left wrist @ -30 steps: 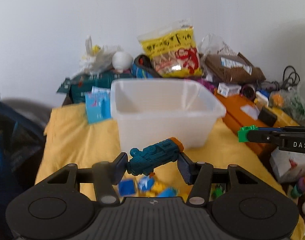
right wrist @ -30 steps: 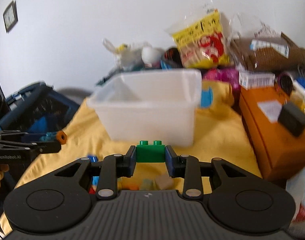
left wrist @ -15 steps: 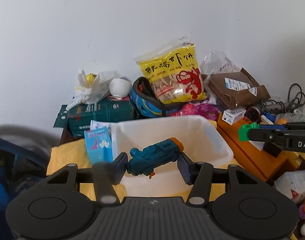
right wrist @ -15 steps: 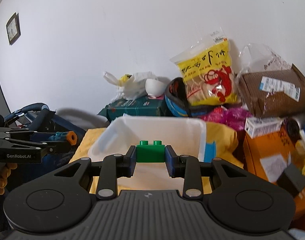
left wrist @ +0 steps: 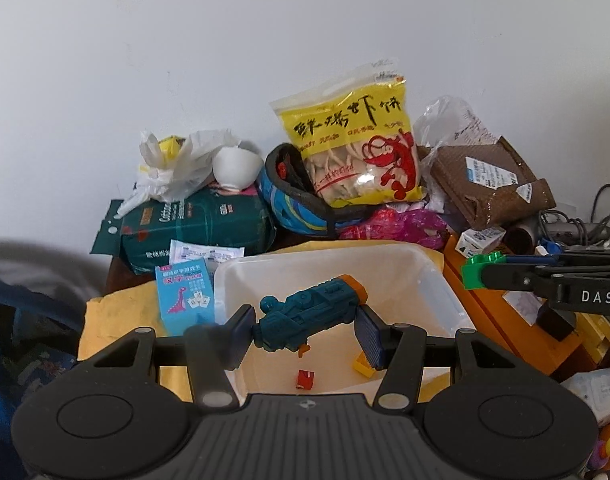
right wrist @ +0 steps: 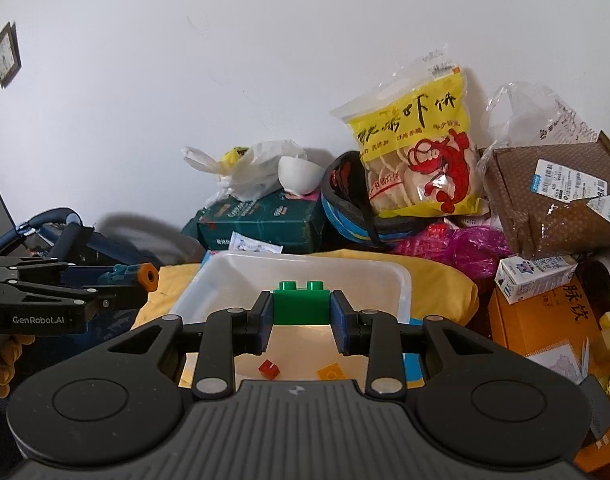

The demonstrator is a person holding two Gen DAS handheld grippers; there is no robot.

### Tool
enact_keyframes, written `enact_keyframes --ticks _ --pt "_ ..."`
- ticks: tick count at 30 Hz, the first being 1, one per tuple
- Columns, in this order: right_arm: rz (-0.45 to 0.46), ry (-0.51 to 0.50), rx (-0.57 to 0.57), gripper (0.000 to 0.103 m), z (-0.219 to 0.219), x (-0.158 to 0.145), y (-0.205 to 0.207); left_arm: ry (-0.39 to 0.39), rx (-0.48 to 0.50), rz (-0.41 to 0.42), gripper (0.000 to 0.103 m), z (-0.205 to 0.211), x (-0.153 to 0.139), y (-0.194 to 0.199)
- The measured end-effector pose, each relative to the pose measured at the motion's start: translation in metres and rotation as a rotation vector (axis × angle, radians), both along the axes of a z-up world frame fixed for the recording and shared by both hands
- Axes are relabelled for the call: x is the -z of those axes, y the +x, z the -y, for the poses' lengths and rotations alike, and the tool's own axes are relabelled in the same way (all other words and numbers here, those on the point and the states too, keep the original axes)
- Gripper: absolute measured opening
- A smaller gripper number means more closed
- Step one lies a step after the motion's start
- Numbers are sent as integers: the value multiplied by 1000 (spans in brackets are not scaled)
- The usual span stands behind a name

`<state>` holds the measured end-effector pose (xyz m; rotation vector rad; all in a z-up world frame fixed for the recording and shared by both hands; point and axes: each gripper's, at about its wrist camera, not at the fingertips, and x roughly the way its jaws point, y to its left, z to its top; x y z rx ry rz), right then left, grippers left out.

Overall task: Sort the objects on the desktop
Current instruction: 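Carry the blaster and green brick over the white bin and open both tools, then grasp the green toy car with the left tool while the right grasps the black toy car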

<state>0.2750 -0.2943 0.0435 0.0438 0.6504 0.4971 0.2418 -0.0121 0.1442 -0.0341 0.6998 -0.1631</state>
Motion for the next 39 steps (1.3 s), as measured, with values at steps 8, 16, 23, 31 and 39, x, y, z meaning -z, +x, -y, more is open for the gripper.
enact_keyframes --ticks 8,16,23,31,39 --pt "-72 -21 -1 34 -10 11 32 10 -9 -55 58 0 12 28" --pt "-133 -44 -3 34 -15 27 49 15 -1 -93 58 5 21 43" --pt "-162 -58 -5 34 -18 34 57 29 -26 -85 59 6 24 49" --pt "-164 -34 19 50 -11 36 57 35 -21 -56 61 -3 30 31" --pt "-37 -55 11 60 15 53 -15 83 -3 -14 61 -33 81 -66"
